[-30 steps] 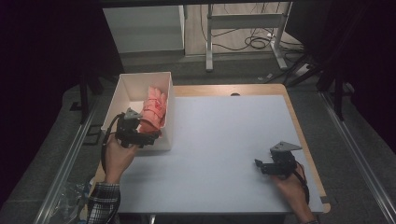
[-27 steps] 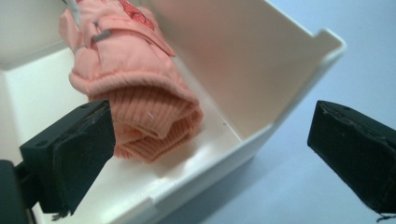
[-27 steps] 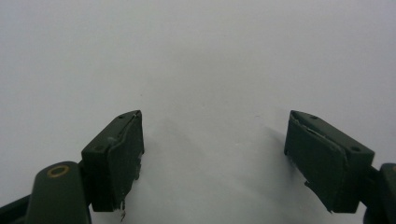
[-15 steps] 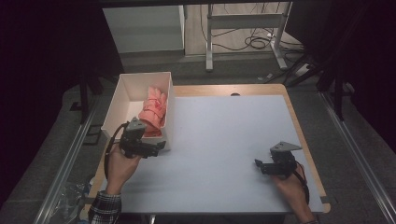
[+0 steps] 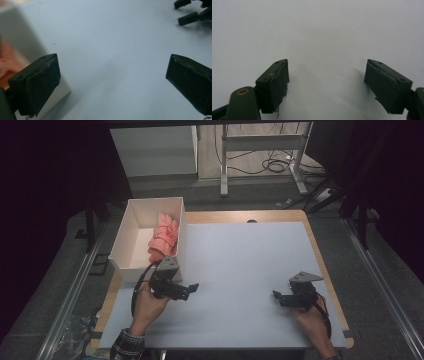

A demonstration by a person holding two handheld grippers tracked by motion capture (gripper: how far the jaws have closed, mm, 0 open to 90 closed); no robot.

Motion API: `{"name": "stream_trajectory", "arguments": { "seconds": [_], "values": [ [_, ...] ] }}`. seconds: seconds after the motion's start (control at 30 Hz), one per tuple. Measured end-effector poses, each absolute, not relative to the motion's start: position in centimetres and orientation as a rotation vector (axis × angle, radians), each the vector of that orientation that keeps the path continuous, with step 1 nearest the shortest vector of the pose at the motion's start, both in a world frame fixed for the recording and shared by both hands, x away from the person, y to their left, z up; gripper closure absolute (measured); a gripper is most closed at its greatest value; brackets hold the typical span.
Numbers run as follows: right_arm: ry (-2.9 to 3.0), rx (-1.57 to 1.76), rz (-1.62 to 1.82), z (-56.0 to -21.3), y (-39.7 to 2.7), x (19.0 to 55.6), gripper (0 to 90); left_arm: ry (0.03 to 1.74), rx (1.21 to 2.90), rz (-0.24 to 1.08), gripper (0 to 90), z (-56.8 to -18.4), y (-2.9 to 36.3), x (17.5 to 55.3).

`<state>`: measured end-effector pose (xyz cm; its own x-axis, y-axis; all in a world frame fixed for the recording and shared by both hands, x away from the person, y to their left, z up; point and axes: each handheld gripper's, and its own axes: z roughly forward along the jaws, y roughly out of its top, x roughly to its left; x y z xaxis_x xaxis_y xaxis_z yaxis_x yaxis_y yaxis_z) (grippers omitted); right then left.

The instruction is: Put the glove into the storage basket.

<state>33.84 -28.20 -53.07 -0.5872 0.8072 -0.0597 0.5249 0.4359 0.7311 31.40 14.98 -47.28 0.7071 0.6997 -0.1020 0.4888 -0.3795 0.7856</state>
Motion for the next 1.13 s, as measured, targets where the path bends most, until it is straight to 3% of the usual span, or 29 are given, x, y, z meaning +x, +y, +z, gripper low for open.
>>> {"name": "stream_trajectory", "arguments": {
  "seconds": [0.6, 1.13],
  "values": [
    [2.291, 1.129, 0.957, -53.1, -28.2, 33.8, 20.1, 0.817, 2.181, 0.229, 0.2, -52.3, 10.3, 31.5],
    [2.291, 1.128, 0.959, -53.1, -28.2, 33.8, 20.0, 0.783, 2.266, 0.27, 0.0, -54.7, 8.4, 31.4]
  ]
}}
